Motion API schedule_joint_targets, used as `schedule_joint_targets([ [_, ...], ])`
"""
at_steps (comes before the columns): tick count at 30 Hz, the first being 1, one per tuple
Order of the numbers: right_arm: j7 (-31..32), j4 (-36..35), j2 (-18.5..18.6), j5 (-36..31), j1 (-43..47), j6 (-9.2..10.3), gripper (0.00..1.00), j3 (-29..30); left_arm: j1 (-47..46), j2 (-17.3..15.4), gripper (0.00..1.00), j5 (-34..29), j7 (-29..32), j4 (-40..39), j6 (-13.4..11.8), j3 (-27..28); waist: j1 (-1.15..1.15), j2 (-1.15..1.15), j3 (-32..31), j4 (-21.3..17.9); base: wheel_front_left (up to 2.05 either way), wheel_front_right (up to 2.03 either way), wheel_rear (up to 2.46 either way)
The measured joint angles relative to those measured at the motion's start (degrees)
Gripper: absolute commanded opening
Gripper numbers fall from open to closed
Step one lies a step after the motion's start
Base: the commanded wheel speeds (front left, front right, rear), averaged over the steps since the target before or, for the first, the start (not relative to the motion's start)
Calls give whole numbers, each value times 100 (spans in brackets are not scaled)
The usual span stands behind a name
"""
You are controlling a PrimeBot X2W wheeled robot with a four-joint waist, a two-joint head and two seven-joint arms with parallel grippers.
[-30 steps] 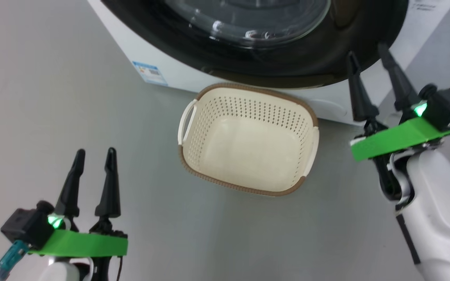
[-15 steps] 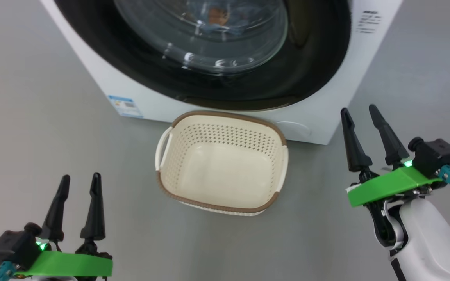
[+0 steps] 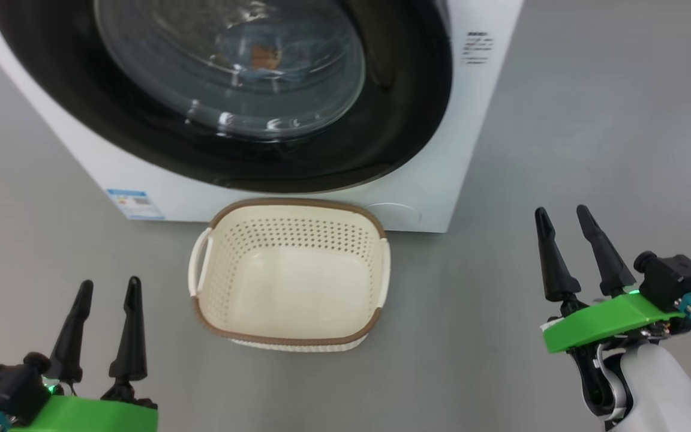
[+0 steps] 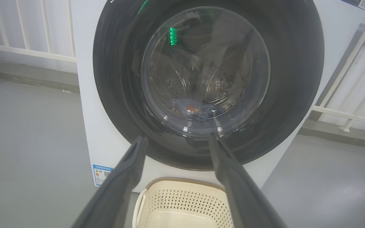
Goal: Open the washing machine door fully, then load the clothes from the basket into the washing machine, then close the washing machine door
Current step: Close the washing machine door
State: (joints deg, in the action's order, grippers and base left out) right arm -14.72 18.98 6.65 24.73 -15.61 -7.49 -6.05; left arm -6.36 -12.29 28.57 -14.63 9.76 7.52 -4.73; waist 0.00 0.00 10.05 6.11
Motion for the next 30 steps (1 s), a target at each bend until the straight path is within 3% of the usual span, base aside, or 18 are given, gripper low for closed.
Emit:
schedule_joint_targets([
  [18,0,-108,-68,-3,269,0,100,211,107,-153,100,7,0,98,0,99,0,0,-169,-769,0,0,0],
  [30,0,-140,-80,-7,381,0,100,241,316,-155,100,-3,0,148,0,169,0,0,-318,-981,0,0,0],
])
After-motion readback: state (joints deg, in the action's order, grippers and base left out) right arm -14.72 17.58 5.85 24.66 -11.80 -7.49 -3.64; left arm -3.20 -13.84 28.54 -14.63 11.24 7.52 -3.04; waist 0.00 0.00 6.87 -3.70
